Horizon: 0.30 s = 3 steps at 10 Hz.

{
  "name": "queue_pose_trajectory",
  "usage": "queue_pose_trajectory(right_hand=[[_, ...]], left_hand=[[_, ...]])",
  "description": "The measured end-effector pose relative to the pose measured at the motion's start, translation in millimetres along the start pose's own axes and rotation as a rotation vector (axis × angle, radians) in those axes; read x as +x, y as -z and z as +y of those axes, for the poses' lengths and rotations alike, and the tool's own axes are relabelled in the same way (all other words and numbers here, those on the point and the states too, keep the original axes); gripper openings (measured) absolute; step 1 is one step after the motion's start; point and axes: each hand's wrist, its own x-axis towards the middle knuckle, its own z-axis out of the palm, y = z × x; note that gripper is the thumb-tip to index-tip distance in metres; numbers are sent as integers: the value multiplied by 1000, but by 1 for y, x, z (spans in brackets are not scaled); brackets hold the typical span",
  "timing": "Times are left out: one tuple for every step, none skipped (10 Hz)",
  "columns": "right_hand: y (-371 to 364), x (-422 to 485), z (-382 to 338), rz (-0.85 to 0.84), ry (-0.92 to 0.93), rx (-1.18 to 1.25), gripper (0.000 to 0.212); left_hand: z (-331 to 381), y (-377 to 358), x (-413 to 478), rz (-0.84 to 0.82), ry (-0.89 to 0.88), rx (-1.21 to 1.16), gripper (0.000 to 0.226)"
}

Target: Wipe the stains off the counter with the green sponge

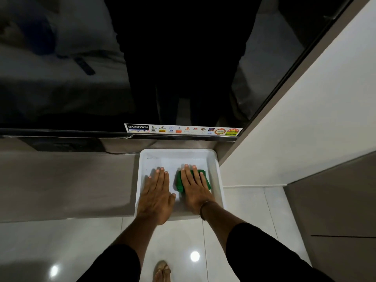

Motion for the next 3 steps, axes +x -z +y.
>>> queue_pose_trajectory(right_hand=[[5,-2,0,-47,14,-5,94],[20,-4,1,-70,25,59,96],[34,-44,10,98,-21,263,95]], left_hand=[[3,3,-1,-12,-2,25,79],[9,10,-1,0,-18,33,80],[35,20,-13,126,-133,-16,82]])
